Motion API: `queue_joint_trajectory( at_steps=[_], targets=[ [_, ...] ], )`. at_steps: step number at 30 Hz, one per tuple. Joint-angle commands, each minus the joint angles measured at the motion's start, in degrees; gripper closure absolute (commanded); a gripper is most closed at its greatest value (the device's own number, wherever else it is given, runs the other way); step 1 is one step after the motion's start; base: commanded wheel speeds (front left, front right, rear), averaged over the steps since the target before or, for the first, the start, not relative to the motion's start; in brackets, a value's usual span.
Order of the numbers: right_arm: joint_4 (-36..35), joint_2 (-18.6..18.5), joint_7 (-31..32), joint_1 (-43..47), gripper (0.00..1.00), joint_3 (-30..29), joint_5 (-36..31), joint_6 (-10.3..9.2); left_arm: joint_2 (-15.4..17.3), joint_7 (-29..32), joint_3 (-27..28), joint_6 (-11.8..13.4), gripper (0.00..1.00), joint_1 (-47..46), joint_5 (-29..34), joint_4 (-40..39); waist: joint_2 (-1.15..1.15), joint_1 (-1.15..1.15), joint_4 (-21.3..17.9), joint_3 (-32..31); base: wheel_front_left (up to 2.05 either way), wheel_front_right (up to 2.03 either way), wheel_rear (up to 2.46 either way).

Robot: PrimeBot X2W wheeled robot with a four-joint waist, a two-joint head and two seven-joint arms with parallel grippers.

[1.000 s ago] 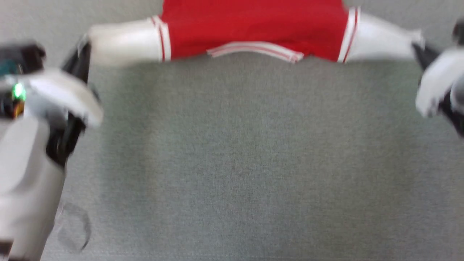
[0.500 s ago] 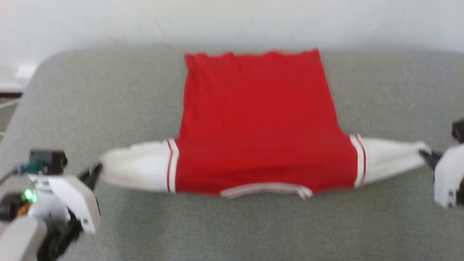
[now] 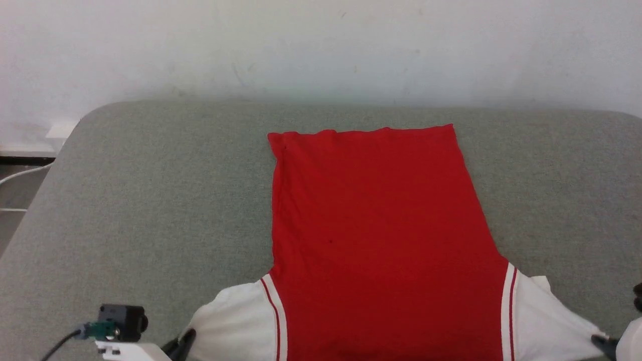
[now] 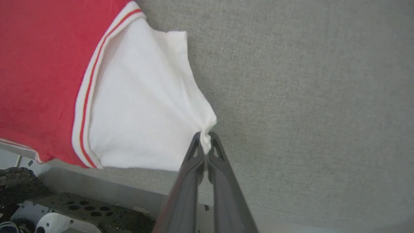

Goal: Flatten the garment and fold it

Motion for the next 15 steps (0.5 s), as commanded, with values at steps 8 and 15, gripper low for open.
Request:
queue_joint_trajectory(
  at_steps=[8,15],
  targets=[
    [-5.92,6.66,4.65,5.07,1.0,-6.55,-5.8,-0.12,-5.11,-3.66,-2.19,0.67,1.0,2.61,-0.17,1.56,0.0,0.0,0.69,4.41,0.0,0.0,0.0],
    [-12.04,9.35,7.96,-0.87,0.0,-12.18,-5.02,-0.12,-6.38,-3.83,-2.93,-0.61,1.0,-1.67,0.76,-0.3,0.0,0.0,4.03,9.8,0.0,0.0,0.0]
  ],
)
